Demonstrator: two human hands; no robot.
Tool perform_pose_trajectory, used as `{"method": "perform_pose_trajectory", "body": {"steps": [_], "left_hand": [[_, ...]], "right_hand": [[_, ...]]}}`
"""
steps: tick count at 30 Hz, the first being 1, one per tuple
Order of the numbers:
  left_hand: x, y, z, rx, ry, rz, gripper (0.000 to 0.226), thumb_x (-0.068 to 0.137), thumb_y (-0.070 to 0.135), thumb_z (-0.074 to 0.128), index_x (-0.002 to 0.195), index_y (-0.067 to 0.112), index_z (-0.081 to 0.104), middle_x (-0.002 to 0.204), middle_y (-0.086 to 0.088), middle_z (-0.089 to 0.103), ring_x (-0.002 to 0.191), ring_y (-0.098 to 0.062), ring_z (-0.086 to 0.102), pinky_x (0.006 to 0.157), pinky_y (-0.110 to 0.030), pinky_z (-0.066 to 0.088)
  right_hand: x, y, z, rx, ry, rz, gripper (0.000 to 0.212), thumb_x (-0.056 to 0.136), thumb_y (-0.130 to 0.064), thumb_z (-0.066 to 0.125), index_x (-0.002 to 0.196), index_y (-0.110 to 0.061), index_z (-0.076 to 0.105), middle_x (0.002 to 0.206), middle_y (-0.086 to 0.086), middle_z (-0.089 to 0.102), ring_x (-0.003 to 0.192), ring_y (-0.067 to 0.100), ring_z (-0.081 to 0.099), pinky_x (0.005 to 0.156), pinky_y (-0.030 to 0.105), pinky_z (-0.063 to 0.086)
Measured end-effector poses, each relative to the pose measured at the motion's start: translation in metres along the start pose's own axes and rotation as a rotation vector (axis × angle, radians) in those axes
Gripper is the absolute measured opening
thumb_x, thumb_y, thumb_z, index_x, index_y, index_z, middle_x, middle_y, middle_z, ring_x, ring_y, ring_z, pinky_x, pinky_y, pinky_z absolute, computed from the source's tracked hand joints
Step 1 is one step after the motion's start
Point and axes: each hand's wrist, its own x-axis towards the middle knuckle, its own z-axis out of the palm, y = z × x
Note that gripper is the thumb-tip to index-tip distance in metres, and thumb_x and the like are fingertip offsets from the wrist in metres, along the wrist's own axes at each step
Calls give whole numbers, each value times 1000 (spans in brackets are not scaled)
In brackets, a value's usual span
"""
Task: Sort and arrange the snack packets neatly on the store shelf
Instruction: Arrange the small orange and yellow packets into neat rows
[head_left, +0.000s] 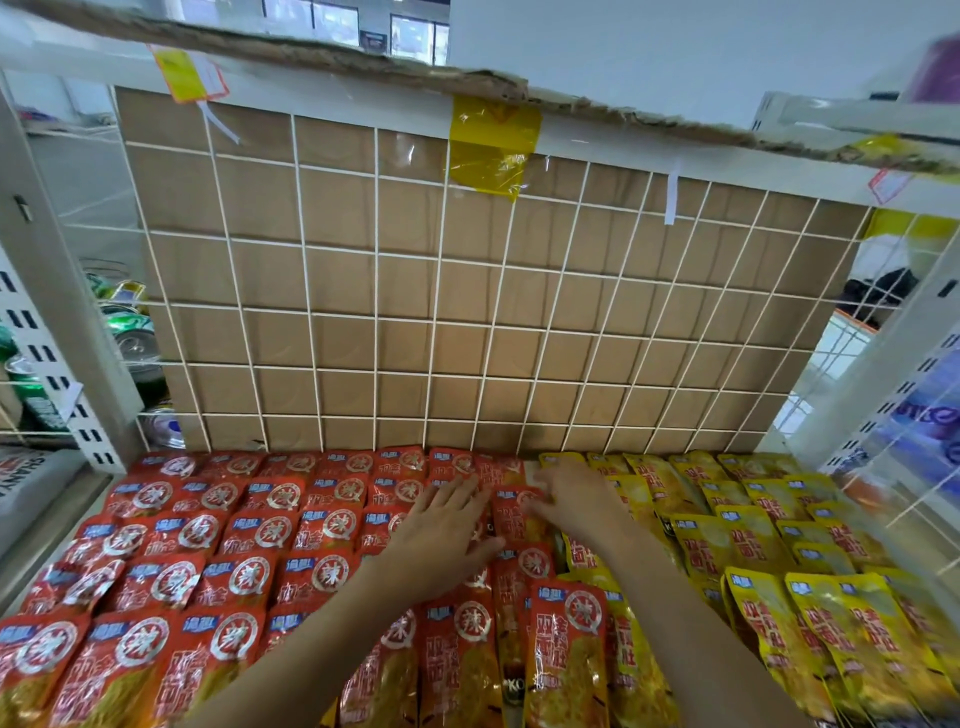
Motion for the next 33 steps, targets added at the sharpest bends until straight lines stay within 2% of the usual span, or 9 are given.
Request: {"method": "perform_pose_trajectory", "body": {"steps": [4, 8, 11, 14, 17, 22, 26, 29, 33], "left_hand": [[2, 0, 11, 56, 12, -1, 99, 70, 80, -7, 149, 20, -7, 157, 0, -11, 143, -14, -14, 112, -33, -14], [3, -2, 15, 53, 41, 0, 94, 74, 76, -5, 149, 20, -6, 157, 1, -10, 143, -13, -13, 113, -33, -13], [3, -2, 16, 30, 53, 3, 103, 63, 77, -14, 149, 22, -5, 157, 2, -10, 143, -12, -13, 112, -32, -14], [3, -2, 17, 23, 80, 8, 99, 68, 79, -9, 149, 23, -5, 158, 2, -8, 144, -12, -11, 111, -31, -14], [2, -2, 17, 12, 104, 20, 93, 66, 68, -9, 149, 27, -4, 158, 3, -7, 144, -12, -10, 111, -31, -14], [2, -2, 17, 27, 104, 34, 88, 68, 68, -10, 148, 33, 2, 157, 2, -10, 144, -15, -10, 110, -32, -15], [4, -2, 17, 19, 104, 35, 90, 71, 74, -10, 149, 32, 5, 158, 0, -8, 144, -16, -9, 111, -33, -15], [2, -3, 17, 31, 108, 32, 89, 68, 69, -10, 149, 33, 3, 158, 1, -9, 144, -15, -10, 110, -32, -15], [2, -2, 16, 21, 109, 26, 89, 68, 67, -9, 149, 32, 5, 158, 1, -9, 144, -15, -10, 109, -31, -16]], "right_hand": [[4, 0, -2, 75, -62, 5, 45, 83, -50, 60, 110, -14, 58, 109, 4, 54, 110, 23, 52, 86, 31, 41], [10, 0, -5, 250, -12, 56, 32, 86, -36, 62, 108, -13, 59, 113, 5, 59, 109, 23, 53, 84, 29, 40], [16, 2, 0, 352, 99, 122, 18, 88, -27, 61, 99, -12, 62, 107, 6, 65, 103, 22, 57, 80, 26, 41], [22, 1, 2, 419, 127, 162, 13, 87, -23, 62, 94, -12, 64, 101, 6, 67, 96, 21, 60, 73, 23, 38], [28, -4, 4, 416, 98, 168, 14, 87, -24, 62, 94, -13, 65, 101, 6, 66, 98, 21, 60, 77, 26, 43], [32, -10, 9, 398, 77, 169, 15, 87, -26, 62, 94, -13, 64, 102, 7, 66, 97, 22, 60, 83, 31, 48], [31, -13, 9, 371, 163, 101, 24, 89, -29, 58, 108, -14, 61, 113, 6, 62, 104, 22, 58, 85, 29, 44], [31, -18, 12, 343, 44, 25, 44, 92, -37, 53, 130, -16, 50, 133, 5, 51, 122, 22, 48, 100, 30, 37], [29, -23, 12, 272, -44, -68, 46, 95, -39, 47, 137, -20, 45, 143, 2, 41, 131, 20, 38, 107, 30, 29]]}}
